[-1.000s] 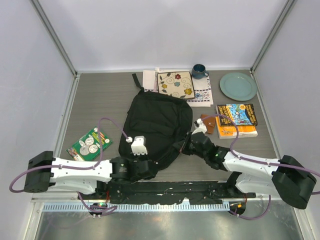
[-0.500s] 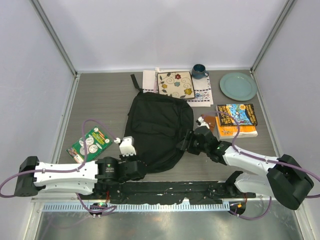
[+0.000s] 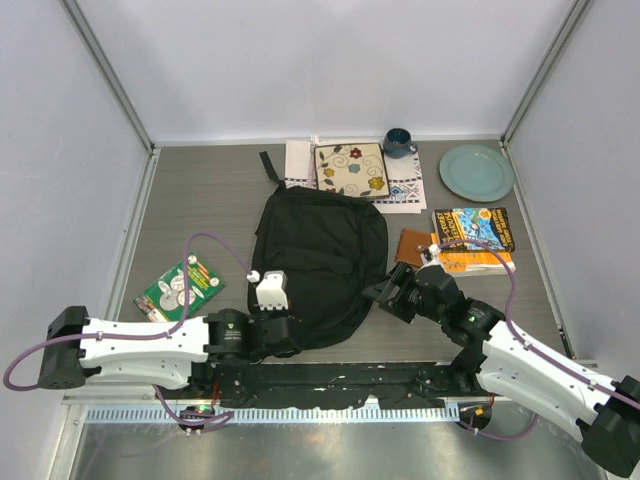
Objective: Pack the student bag
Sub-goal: Unzip the student bag at the center of the board.
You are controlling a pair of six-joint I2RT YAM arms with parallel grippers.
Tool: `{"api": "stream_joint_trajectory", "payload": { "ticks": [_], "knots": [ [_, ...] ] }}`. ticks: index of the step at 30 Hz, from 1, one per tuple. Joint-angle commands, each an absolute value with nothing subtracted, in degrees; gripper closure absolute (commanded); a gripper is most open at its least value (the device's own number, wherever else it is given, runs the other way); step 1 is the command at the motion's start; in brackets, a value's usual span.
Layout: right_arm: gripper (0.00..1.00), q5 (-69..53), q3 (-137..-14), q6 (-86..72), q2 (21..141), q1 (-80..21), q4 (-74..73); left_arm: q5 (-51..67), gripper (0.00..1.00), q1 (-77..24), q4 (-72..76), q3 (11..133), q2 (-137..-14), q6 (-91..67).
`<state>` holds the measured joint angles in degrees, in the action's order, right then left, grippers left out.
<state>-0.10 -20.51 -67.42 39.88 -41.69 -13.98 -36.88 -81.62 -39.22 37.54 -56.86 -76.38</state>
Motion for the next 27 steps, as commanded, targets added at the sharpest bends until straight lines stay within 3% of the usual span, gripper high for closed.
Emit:
{"api": "stream_joint_trajectory", "payload": {
  "ticks": [1, 10, 12, 27],
  "knots": [
    [0.28, -3.0, -24.2, -67.8, 41.2, -42.2, -17.9, -37.7, 1.00, -81.2, -37.4, 41.0, -59.7, -75.1],
    [0.27, -2.5, -21.0, -71.2, 33.6, -42.2, -21.4, -37.9, 1.00, -80.5, -36.7, 42.3, -64.9, -81.7],
    [0.22, -2.0, -19.8, -72.0, 32.9, -42.2, -21.0, -38.1, 1.00, -80.3, -38.2, 43.7, -65.6, -83.1],
    [0.23, -10.3, -19.2, -84.4, 41.0, -43.5, -9.1, -41.6, 1.00, -80.2, -38.2, 45.2, -60.6, -82.9]
  ]
}}
